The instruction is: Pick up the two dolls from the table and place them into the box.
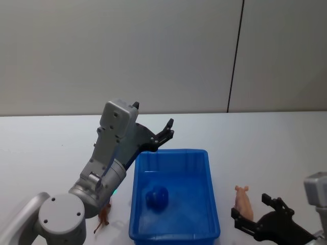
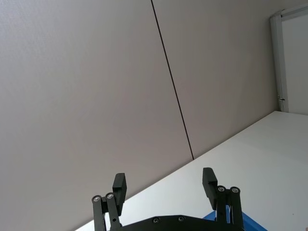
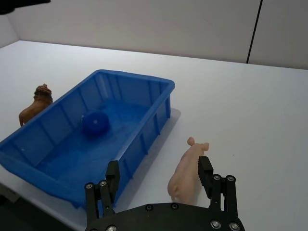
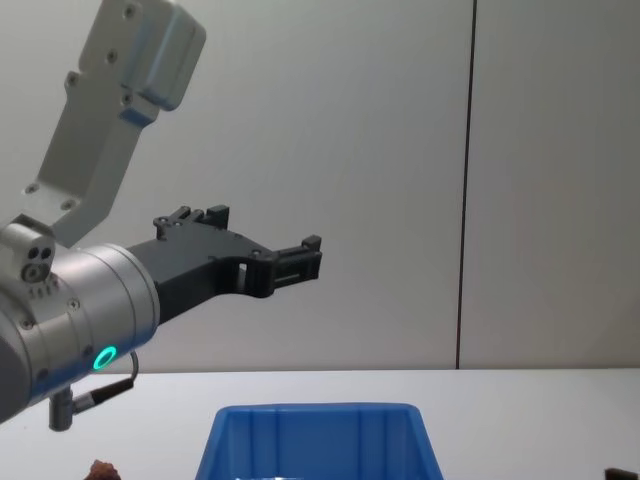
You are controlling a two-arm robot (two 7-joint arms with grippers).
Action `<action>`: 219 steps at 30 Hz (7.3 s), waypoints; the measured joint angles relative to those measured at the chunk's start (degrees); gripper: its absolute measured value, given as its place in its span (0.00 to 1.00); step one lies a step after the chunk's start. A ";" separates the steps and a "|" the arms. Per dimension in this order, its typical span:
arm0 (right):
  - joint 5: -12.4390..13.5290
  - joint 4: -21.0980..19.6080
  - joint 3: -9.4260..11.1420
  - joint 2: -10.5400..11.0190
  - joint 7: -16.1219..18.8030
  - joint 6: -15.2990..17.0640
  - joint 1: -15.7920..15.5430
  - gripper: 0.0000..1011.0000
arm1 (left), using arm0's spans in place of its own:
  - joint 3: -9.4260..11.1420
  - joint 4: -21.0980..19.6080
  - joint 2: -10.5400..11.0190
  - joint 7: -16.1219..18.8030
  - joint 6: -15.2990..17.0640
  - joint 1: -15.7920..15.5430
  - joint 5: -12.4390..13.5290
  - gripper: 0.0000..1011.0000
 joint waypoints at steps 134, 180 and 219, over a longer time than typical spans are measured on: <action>-3.98 19.64 -3.07 -17.42 11.80 10.45 27.18 0.53 | 0.00 0.00 0.00 0.00 0.00 0.00 0.00 0.99; -1.86 10.17 4.01 -8.69 1.33 3.91 20.58 0.99 | -0.47 -0.86 0.68 -0.76 1.71 0.38 -1.01 0.99; 0.23 1.80 13.18 1.22 -10.98 -11.93 8.23 0.99 | -5.76 -15.19 12.14 14.67 26.46 15.09 -22.28 0.99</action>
